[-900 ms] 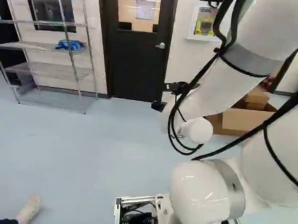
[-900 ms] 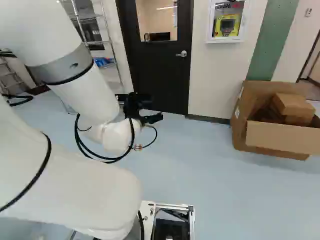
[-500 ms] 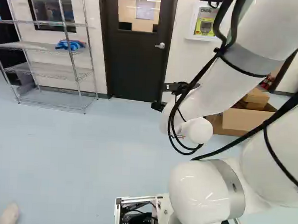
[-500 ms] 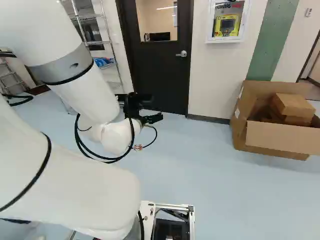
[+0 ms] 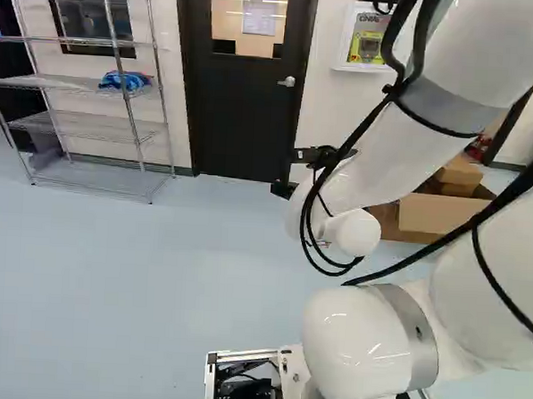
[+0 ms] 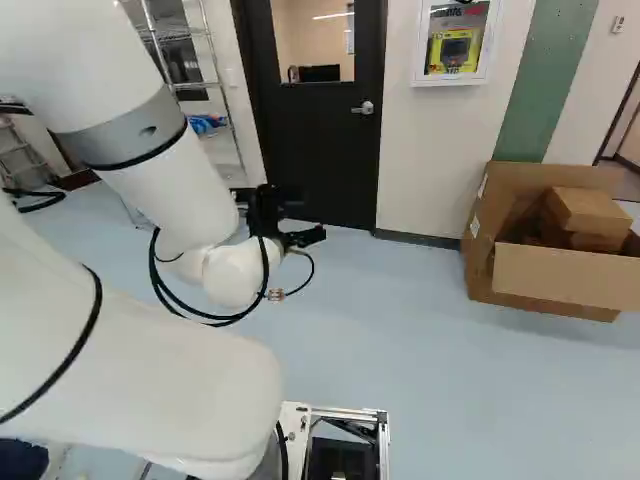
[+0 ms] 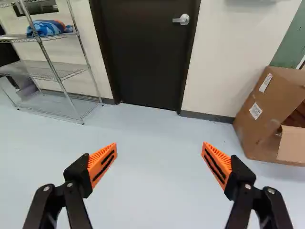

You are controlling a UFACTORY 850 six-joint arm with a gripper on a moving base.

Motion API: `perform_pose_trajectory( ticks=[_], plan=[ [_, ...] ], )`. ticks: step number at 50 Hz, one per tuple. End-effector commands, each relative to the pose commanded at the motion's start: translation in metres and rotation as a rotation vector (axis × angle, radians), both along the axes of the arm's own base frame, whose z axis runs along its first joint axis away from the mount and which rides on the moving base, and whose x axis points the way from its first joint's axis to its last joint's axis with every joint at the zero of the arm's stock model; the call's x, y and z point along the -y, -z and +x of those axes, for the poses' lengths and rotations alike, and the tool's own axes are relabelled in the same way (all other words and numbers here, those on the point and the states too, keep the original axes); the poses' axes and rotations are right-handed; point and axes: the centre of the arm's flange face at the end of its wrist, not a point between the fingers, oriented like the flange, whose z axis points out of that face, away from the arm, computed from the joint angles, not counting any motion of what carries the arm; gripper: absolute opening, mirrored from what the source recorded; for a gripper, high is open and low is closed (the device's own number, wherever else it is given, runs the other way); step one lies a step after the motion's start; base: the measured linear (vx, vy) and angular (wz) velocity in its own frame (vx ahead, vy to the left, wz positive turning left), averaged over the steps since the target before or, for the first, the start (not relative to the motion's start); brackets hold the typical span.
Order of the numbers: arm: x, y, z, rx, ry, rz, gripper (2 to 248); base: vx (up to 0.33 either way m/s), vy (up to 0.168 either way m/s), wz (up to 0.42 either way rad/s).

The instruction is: Open the door and move inside

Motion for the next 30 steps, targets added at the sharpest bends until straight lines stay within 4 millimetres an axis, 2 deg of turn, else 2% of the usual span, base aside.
perform_pose_trajectory(
  ticks=[15, 30],
  plan=[
    [0.0, 0.0, 0.0, 0.0, 0.0, 0.0, 247, 0.163, 0.059, -0.019],
    [0.0, 0.0, 0.0, 0.0, 0.0, 0.0, 247, 0.208, 0.1, -0.027]
  ],
)
